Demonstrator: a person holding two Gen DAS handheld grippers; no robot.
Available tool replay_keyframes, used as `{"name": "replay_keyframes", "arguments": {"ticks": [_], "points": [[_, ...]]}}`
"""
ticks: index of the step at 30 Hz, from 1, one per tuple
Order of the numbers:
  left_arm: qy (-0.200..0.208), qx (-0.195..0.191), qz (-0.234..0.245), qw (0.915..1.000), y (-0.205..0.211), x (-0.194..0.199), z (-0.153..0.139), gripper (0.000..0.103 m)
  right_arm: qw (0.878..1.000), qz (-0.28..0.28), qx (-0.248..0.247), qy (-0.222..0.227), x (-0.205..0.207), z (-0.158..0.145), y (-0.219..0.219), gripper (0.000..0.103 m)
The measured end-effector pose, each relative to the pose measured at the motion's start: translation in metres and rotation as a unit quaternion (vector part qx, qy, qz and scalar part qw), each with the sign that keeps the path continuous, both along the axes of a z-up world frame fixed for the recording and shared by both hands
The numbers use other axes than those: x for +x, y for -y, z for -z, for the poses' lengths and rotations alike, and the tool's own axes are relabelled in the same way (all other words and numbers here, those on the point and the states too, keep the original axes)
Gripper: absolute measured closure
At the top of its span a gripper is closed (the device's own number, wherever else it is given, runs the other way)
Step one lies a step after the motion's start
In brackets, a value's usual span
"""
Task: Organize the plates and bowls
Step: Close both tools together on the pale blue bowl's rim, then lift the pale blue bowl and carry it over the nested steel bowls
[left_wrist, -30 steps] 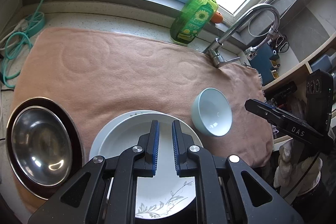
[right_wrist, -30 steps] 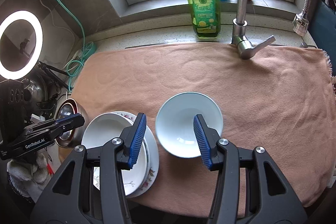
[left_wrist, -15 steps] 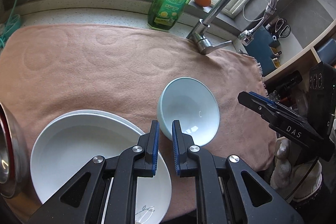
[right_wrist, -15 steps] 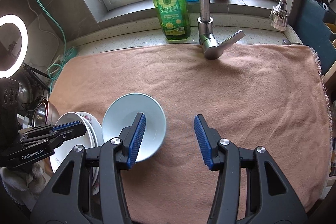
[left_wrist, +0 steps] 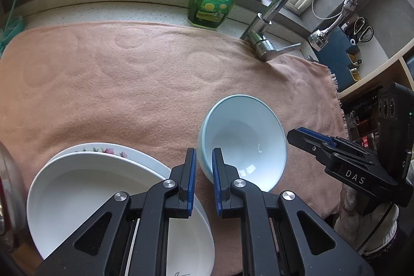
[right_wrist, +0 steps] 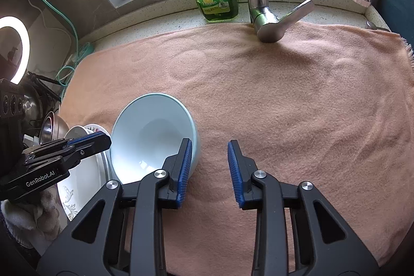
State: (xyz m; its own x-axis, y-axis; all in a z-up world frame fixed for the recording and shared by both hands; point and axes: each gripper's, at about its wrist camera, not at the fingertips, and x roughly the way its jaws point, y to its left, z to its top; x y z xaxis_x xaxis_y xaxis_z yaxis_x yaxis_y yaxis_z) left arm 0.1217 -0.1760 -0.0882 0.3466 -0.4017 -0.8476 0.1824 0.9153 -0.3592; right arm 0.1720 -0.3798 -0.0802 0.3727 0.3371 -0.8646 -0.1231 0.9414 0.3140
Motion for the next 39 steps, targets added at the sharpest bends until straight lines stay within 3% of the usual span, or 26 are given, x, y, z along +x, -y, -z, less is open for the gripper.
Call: {"name": "replay_keyframes", "arguments": {"ticks": [9,12,23,26,39], "points": [[-0.017,-0.009,0.006,0.9998,0.003,0.007,0.006,0.092,1.000,0.000,0.019,-0.023,0.006,0.013,-0.002,0.074],[-0.020,-0.013,0.009,0.9997,0.004,0.008,0.007,0.092,0.999,0.001,0.027,-0.029,0.007,0.015,-0.001,0.081],[-0.026,-0.017,0.015,0.9994,0.003,0.012,0.012,0.092,0.998,0.005,0.044,-0.049,0.009,0.023,-0.003,0.087],[-0.026,-0.020,0.018,0.9993,0.003,0.012,0.012,0.092,0.998,0.003,0.048,-0.051,0.010,0.024,-0.004,0.093],[-0.021,-0.021,0.022,0.9993,0.005,0.009,0.006,0.094,0.998,0.008,0.046,-0.052,0.008,0.017,-0.007,0.094]]}}
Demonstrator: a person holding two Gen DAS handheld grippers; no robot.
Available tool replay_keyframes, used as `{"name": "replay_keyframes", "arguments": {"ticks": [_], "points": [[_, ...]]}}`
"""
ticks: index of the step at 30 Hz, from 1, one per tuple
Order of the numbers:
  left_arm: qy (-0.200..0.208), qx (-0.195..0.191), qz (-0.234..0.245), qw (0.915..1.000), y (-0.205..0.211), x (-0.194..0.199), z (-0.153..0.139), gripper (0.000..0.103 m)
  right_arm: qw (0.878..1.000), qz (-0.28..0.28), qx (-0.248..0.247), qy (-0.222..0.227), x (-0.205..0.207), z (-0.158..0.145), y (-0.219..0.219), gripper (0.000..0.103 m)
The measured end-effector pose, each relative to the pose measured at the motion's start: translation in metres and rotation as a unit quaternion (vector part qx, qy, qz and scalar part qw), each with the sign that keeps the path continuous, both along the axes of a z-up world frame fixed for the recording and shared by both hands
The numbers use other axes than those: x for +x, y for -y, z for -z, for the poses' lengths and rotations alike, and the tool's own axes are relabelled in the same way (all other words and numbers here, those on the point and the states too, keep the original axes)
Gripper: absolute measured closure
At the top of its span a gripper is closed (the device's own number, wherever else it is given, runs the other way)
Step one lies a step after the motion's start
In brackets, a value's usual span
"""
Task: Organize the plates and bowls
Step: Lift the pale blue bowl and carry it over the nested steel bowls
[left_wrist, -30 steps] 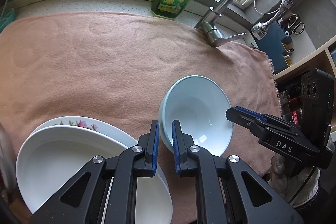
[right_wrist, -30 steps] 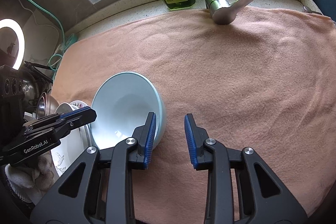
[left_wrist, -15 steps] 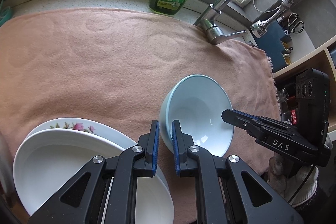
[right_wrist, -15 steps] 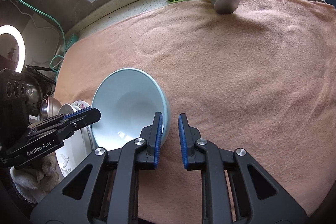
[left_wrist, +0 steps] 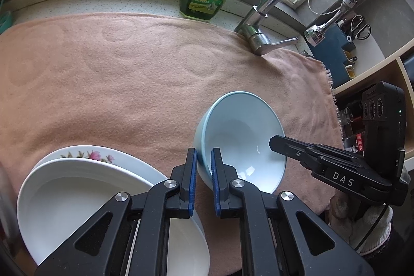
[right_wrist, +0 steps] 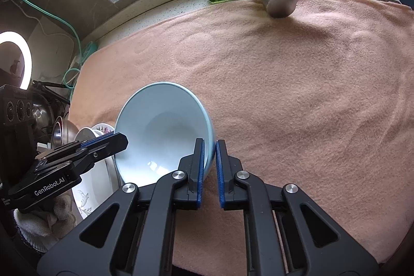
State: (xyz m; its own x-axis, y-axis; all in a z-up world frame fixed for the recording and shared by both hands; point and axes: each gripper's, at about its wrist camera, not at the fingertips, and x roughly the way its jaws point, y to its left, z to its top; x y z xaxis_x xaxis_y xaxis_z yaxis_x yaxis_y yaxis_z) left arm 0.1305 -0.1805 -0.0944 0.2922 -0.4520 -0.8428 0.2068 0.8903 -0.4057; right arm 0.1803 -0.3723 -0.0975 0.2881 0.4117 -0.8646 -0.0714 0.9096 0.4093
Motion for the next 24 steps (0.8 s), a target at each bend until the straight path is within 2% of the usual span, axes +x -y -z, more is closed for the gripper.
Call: {"name": "replay_keyframes", "arguments": {"ticks": [11,24], "points": [[0.016,-0.018,-0.011,0.9996,-0.014,-0.007,-0.020,0.094,1.000,-0.004,-0.002,0.022,-0.003,-0.029,-0.007,0.094],[0.042,-0.032,-0.046,0.9975,-0.060,-0.023,-0.048,0.094,0.998,-0.032,-0.001,0.052,-0.011,-0.065,-0.051,0.094]]}}
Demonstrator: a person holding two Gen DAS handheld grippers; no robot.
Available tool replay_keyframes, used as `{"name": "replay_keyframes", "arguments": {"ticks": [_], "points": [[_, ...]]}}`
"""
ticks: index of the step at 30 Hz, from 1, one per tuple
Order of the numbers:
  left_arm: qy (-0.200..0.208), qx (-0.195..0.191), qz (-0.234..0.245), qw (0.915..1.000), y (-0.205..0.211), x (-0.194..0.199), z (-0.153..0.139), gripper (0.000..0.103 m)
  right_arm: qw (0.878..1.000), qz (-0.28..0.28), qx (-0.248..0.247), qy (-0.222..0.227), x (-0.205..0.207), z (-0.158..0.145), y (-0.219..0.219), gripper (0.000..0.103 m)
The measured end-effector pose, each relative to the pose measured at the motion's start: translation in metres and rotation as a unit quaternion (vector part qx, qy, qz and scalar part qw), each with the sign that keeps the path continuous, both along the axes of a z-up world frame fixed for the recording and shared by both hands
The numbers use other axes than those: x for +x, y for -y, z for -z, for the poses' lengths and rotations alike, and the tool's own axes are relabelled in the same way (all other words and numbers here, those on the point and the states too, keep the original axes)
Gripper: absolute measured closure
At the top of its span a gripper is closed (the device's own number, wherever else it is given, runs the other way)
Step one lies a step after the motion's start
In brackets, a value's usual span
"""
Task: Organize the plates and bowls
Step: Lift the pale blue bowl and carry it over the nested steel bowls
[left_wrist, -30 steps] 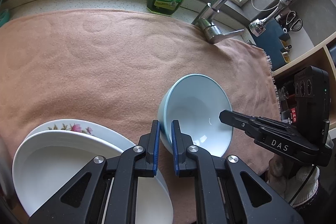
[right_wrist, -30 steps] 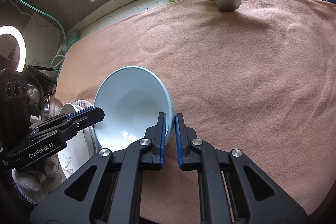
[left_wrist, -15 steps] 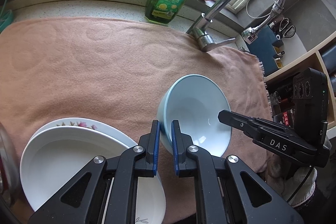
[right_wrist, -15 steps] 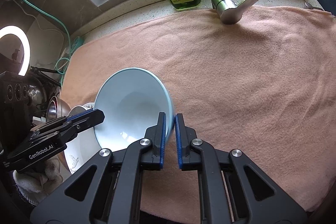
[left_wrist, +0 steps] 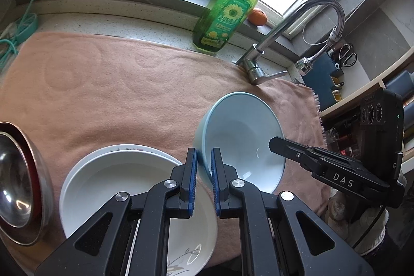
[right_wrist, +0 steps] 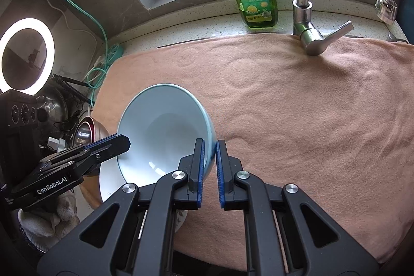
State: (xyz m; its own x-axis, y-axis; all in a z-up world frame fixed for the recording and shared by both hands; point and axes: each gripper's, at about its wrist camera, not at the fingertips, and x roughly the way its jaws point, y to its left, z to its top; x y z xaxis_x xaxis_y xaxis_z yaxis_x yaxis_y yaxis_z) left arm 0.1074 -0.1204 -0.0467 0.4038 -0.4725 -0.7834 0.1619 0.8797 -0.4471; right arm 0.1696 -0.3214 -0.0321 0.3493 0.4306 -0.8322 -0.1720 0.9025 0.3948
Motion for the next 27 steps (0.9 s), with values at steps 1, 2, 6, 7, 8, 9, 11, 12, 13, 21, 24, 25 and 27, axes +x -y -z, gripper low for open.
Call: {"name": "replay_keyframes", "arguments": {"ticks": [1,2,6,7,8,9,11,12,13,21,24,25,27], "points": [[0.001,-0.001,-0.004,1.0000,-0.004,-0.001,-0.002,0.094,1.000,-0.003,0.001,0.002,-0.001,-0.002,-0.004,0.094],[0.002,-0.003,-0.008,1.0000,-0.008,-0.003,-0.003,0.094,1.000,-0.006,0.002,0.003,-0.001,-0.004,-0.008,0.094],[0.007,-0.003,-0.021,0.9997,-0.026,-0.009,-0.009,0.094,1.000,-0.020,0.004,0.009,-0.002,-0.011,-0.028,0.094],[0.007,-0.004,-0.025,0.9997,-0.031,-0.011,-0.010,0.094,1.000,-0.023,0.004,0.010,-0.002,-0.013,-0.033,0.094],[0.008,-0.004,-0.028,0.9996,-0.036,-0.013,-0.012,0.094,1.000,-0.026,0.005,0.011,-0.002,-0.015,-0.038,0.094],[0.009,-0.003,-0.031,0.9995,-0.040,-0.014,-0.013,0.094,0.999,-0.030,0.005,0.013,-0.003,-0.016,-0.044,0.094],[0.010,-0.005,-0.039,0.9992,-0.051,-0.017,-0.014,0.094,0.999,-0.037,0.006,0.016,-0.004,-0.020,-0.056,0.094],[0.010,-0.005,-0.043,0.9990,-0.057,-0.018,-0.015,0.094,0.999,-0.041,0.006,0.017,-0.004,-0.021,-0.062,0.094],[0.010,-0.006,-0.047,0.9988,-0.062,-0.020,-0.015,0.094,0.999,-0.045,0.006,0.018,-0.005,-0.022,-0.068,0.094],[0.015,-0.012,-0.081,0.9966,-0.110,-0.034,-0.021,0.094,0.997,-0.077,0.007,0.021,-0.007,-0.029,-0.120,0.094],[0.015,-0.014,-0.093,0.9955,-0.128,-0.038,-0.023,0.094,0.996,-0.090,0.008,0.021,-0.008,-0.031,-0.140,0.094],[0.015,-0.014,-0.097,0.9951,-0.134,-0.039,-0.023,0.094,0.995,-0.094,0.009,0.021,-0.008,-0.031,-0.147,0.094],[0.014,-0.012,-0.106,0.9942,-0.146,-0.041,-0.023,0.094,0.995,-0.102,0.009,0.019,-0.009,-0.030,-0.160,0.094]]}}
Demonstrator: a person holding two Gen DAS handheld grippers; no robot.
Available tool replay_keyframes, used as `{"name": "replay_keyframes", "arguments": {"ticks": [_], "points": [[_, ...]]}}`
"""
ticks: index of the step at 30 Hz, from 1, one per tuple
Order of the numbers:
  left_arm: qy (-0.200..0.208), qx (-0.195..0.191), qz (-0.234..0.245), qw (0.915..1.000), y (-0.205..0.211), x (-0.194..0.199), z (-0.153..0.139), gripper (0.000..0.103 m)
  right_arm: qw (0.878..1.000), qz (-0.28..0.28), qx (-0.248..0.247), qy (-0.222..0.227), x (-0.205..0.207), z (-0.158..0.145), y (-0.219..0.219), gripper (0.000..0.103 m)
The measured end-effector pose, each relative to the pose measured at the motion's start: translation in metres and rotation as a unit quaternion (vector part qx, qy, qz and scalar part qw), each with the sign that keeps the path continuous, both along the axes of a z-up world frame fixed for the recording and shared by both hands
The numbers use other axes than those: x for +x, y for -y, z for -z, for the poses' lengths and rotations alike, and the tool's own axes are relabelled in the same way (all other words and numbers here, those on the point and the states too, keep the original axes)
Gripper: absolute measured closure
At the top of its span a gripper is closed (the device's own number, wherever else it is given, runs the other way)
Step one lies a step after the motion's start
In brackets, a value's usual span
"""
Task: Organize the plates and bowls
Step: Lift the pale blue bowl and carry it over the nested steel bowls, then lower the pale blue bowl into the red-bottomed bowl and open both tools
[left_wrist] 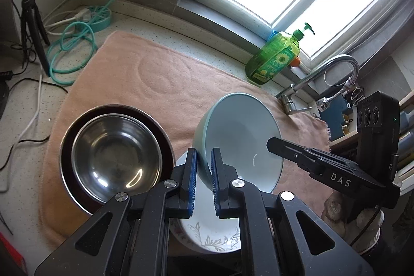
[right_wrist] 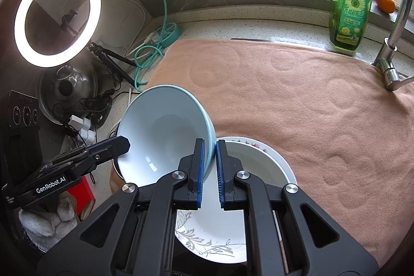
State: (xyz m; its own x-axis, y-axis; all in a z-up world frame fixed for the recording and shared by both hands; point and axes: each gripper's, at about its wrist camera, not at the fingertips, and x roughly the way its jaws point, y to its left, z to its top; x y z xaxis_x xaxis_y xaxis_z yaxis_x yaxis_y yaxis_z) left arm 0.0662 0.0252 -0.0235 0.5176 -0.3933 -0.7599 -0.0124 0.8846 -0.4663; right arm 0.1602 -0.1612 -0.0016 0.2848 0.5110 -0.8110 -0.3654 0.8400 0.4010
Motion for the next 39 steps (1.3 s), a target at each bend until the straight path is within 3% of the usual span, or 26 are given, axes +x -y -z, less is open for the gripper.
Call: {"name": "replay_keyframes", "arguments": {"ticks": [21,39], "points": [[-0.027,-0.001,-0.035,0.9990,-0.087,-0.013,0.018,0.094,0.998,-0.042,-0.019,-0.031,0.000,0.023,-0.100,0.094],[-0.062,-0.015,-0.015,0.9978,-0.108,-0.008,0.044,0.094,0.997,-0.026,-0.040,-0.059,0.000,0.047,-0.123,0.094]]}}
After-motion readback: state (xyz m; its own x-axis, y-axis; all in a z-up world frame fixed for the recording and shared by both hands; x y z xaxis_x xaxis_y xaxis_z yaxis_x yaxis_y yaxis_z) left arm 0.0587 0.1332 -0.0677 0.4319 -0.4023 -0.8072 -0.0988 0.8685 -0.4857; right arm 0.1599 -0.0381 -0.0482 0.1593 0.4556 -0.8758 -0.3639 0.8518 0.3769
